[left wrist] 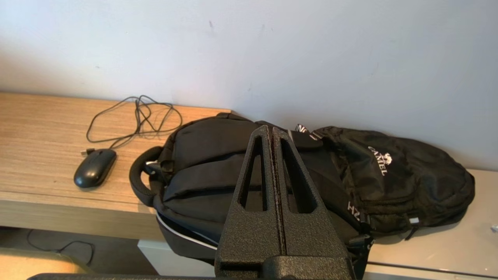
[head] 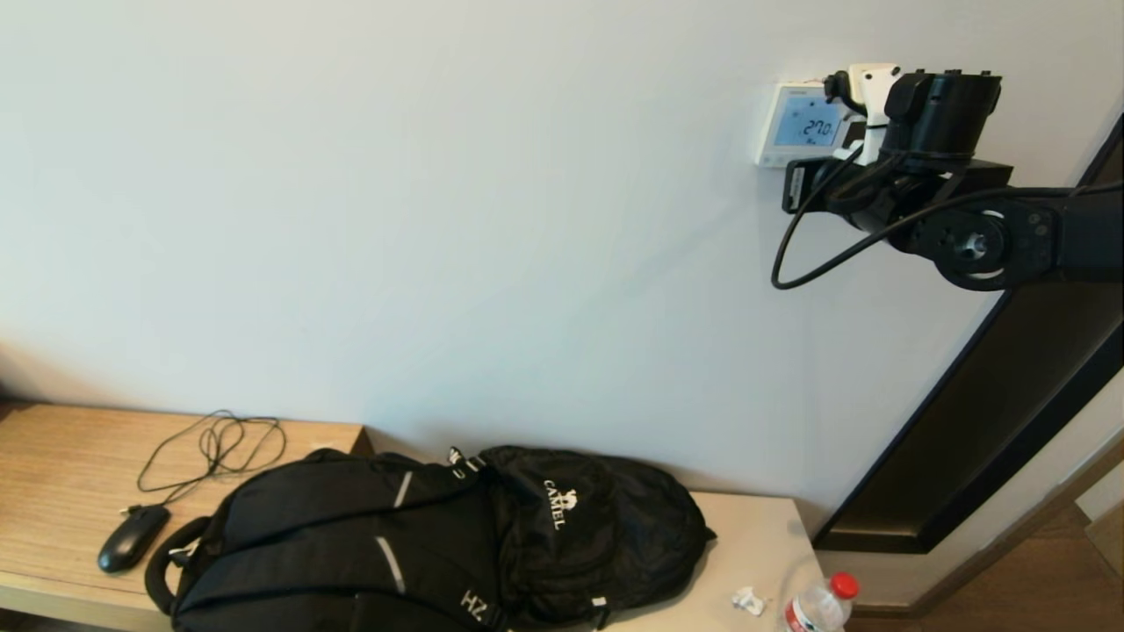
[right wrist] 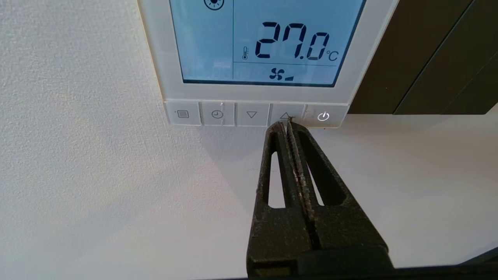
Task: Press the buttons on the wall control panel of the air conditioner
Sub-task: Press the temperature increase button
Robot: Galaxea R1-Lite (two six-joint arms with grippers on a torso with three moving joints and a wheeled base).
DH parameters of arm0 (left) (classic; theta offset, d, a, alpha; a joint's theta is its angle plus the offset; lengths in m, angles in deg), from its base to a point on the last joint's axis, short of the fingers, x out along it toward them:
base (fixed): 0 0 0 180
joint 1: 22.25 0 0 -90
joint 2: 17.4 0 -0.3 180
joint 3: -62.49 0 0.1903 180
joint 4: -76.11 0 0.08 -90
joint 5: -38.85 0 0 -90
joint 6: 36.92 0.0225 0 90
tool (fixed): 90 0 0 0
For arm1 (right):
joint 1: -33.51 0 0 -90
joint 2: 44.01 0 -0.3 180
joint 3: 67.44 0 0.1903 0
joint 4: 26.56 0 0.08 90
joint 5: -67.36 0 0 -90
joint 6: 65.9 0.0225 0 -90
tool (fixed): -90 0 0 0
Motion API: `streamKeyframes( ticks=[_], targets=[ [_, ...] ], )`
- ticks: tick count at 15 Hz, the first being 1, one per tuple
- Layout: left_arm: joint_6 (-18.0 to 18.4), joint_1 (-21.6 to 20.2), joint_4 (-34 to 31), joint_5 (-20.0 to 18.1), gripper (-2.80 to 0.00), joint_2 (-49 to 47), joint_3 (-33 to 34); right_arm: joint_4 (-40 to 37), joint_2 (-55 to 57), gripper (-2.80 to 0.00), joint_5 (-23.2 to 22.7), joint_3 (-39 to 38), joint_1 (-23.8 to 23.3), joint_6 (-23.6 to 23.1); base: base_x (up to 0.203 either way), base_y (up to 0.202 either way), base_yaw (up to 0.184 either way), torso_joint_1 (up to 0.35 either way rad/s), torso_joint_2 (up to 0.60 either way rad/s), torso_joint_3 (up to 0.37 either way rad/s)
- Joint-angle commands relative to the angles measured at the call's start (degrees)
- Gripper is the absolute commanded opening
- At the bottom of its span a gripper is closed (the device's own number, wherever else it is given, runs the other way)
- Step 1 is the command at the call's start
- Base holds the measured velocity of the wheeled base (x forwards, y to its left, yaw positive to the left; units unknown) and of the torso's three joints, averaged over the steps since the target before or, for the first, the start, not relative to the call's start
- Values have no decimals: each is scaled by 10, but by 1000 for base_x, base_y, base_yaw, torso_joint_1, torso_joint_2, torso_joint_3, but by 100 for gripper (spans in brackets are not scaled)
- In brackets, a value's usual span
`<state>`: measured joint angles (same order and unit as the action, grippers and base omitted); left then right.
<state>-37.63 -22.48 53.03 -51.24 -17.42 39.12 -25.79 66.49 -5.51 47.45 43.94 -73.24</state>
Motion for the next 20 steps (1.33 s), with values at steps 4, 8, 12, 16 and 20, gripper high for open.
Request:
streamKeyframes(
  ticks=[4,8,12,16,20],
  targets=[
    [0,0,1,0,-280,0,0,1,-15,-280,1,-10,1,-2,0,0,0,0,0,0],
    [0,0,0,0,-280,0,0,2,-3,-280,1,-7,-3,-3,0,0,0,0,0,0],
    [0,0,1,0,-280,0,0,2,7,-280,1,1,-5,-3,0,0,0,0,0,0],
    [0,0,1,0,-280,0,0,2,8,-280,1,2,-4,-3,0,0,0,0,0,0],
    [0,0,1,0,-280,0,0,1,-4,-280,1,-1,-1,-3,0,0,0,0,0,0]
  ],
)
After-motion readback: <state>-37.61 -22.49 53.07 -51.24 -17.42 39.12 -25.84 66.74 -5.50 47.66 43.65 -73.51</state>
